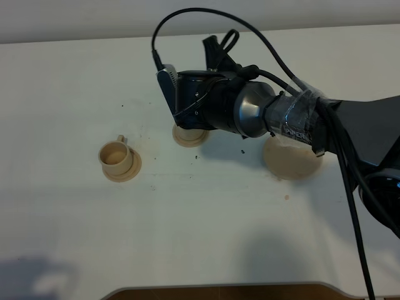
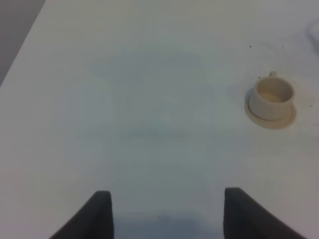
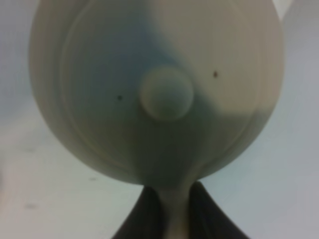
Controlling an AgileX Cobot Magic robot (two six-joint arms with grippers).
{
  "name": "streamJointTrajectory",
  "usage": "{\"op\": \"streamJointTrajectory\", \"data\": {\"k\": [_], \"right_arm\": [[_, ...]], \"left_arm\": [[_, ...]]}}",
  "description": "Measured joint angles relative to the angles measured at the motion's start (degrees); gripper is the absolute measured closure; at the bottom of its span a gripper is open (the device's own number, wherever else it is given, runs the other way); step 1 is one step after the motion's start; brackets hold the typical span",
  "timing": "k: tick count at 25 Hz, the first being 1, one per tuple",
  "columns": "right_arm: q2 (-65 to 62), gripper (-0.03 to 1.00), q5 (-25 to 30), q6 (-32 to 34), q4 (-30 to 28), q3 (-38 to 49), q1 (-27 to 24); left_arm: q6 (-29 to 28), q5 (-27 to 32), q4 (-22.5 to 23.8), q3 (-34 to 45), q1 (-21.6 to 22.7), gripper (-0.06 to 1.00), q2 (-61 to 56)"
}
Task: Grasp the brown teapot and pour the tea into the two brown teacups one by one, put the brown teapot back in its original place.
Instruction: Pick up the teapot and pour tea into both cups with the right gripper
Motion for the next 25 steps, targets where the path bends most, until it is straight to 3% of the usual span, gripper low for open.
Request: {"op": "streamJointTrajectory", "data": {"k": [9, 14, 20, 25], "right_arm": [[-3.72, 0.85, 8.73, 12.39, 11.22, -2.44, -0.26], [-6.66, 0.85, 11.19, 13.97, 26.49, -2.63, -3.89], [-6.03, 0.85, 8.39, 13.63, 41.25, -2.63, -7.96], [-3.44, 0.85, 5.28, 13.62, 44.60, -2.56, -8.46]], "left_arm": [[0.00, 0.00, 0.00, 0.00, 0.00, 0.45, 0.00], [0.00, 0.00, 0.00, 0.00, 0.00, 0.45, 0.00], [0.00, 0.00, 0.00, 0.00, 0.00, 0.45, 0.00], [0.00, 0.00, 0.00, 0.00, 0.00, 0.45, 0.00]]}}
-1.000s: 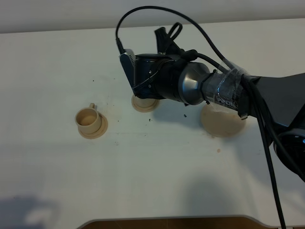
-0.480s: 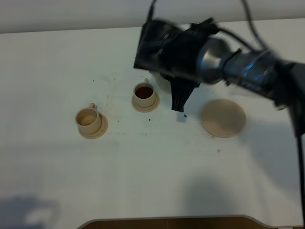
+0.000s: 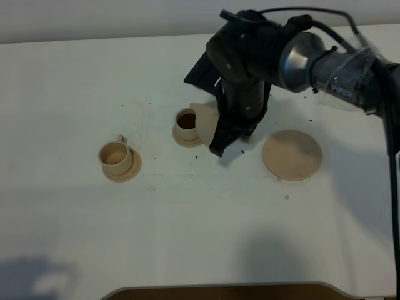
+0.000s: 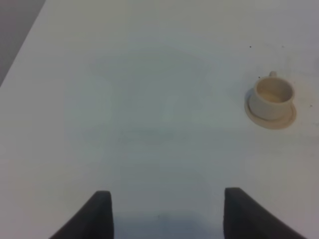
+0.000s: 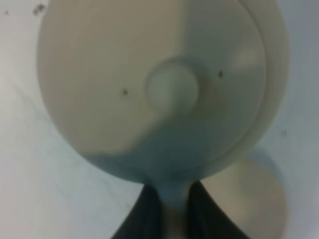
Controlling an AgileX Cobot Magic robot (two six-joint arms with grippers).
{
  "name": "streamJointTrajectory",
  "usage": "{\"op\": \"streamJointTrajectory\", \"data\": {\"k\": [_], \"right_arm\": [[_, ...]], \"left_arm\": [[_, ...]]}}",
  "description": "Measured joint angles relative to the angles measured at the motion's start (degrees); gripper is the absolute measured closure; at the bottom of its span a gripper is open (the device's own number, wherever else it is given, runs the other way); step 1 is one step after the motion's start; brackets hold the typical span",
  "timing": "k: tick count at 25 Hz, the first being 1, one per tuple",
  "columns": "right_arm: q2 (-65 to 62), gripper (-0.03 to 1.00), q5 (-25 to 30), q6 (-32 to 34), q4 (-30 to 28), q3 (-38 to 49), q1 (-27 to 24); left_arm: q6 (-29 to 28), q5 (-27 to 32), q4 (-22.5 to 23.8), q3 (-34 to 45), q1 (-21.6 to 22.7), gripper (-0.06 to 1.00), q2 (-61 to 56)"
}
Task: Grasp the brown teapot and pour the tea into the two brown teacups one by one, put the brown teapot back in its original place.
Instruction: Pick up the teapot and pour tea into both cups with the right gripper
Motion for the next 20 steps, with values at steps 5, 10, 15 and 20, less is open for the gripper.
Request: {"op": "streamJointTrajectory", "data": {"k": [5, 10, 15, 20], "right_arm": [[0.40, 0.85, 0.57, 0.00, 0.07, 0.00, -0.06], [-3.60, 0.85, 2.18, 0.00, -0.16, 0.11, 0.87], [-7.16, 0.85, 2.19, -2.28, -0.83, 0.01, 4.26], [-7.28, 0.85, -0.76, -5.97, -4.68, -0.31, 9.53]], "left_arm": [[0.00, 0.00, 0.00, 0.00, 0.00, 0.45, 0.00], [0.00, 0.00, 0.00, 0.00, 0.00, 0.45, 0.00], [0.00, 0.00, 0.00, 0.00, 0.00, 0.45, 0.00], [0.00, 0.00, 0.00, 0.00, 0.00, 0.45, 0.00]]}}
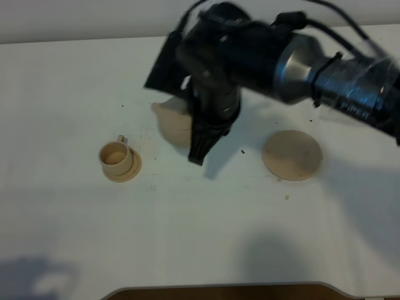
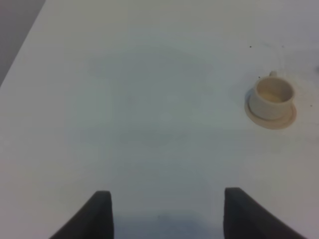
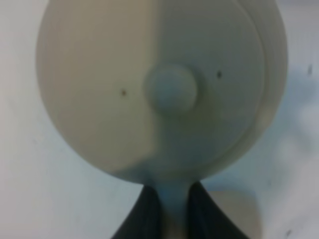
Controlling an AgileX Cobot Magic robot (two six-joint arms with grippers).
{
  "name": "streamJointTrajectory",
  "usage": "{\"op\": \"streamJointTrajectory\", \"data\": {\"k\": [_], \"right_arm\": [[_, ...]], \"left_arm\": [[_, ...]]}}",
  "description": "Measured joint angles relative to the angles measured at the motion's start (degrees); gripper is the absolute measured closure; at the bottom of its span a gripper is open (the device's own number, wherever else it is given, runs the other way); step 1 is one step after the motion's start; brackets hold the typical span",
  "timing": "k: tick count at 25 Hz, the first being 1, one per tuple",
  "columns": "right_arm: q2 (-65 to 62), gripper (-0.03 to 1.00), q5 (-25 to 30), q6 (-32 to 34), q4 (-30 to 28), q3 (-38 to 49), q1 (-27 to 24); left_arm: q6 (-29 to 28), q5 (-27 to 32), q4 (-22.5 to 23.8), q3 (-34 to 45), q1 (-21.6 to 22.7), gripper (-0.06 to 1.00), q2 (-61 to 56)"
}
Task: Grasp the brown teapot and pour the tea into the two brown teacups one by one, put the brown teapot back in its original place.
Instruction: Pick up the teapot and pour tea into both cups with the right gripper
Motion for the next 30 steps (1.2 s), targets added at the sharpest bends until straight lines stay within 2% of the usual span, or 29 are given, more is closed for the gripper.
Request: {"op": "streamJointTrajectory", "data": {"k": [4, 10, 13, 22, 30], "right_arm": [[2.46, 0.85, -1.41, -0.49, -5.05, -2.84, 3.48], [11.01, 0.85, 1.34, -4.80, -9.91, -13.75, 6.01], [14.79, 0.85, 2.43, -7.54, -14.86, -17.51, 7.51], [19.20, 0.85, 3.74, -13.67, -24.56, -18.40, 10.32], [20.95, 0.85, 3.69, -14.46, -29.86, -18.40, 11.59]], "left_arm": [[0.00, 0.00, 0.00, 0.00, 0.00, 0.45, 0.00], [0.00, 0.00, 0.00, 0.00, 0.00, 0.45, 0.00], [0.00, 0.00, 0.00, 0.00, 0.00, 0.45, 0.00], [0.00, 0.00, 0.00, 0.00, 0.00, 0.45, 0.00], [0.00, 0.00, 0.00, 0.00, 0.00, 0.45, 0.00]]}}
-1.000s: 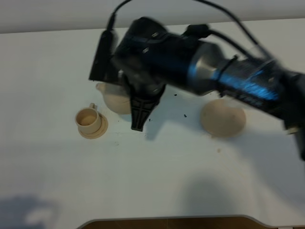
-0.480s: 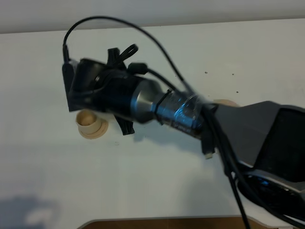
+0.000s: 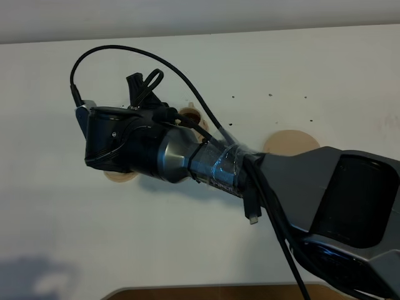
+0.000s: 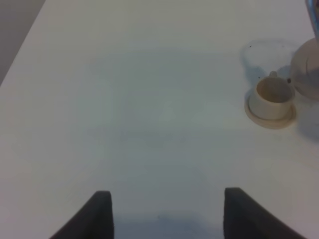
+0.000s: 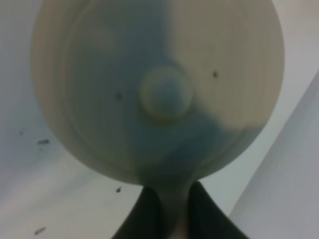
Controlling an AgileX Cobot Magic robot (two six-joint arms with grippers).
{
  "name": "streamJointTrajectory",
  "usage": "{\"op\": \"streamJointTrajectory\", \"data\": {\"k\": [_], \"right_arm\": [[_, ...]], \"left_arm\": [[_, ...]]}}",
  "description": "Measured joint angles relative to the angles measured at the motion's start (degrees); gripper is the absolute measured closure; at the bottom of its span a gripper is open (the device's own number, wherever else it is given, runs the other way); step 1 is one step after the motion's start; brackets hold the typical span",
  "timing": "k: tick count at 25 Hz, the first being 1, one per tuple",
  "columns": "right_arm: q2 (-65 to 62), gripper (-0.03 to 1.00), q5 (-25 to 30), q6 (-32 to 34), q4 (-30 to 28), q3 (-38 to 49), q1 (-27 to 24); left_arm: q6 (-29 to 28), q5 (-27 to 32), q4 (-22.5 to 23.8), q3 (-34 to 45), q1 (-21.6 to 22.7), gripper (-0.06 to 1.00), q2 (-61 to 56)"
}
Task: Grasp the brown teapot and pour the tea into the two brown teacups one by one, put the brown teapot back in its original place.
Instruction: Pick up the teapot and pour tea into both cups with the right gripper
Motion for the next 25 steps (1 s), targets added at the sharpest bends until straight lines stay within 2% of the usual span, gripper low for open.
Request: {"op": "streamJointTrajectory", "data": {"k": [7, 25], "right_arm": [[0.02, 0.85, -0.60, -0.08, -5.87, -0.10, 0.94], [2.62, 0.85, -1.25, -2.07, -12.91, -0.11, 2.12]], "left_arm": [[0.00, 0.00, 0.00, 0.00, 0.00, 0.45, 0.00], [0.00, 0.00, 0.00, 0.00, 0.00, 0.45, 0.00]]}}
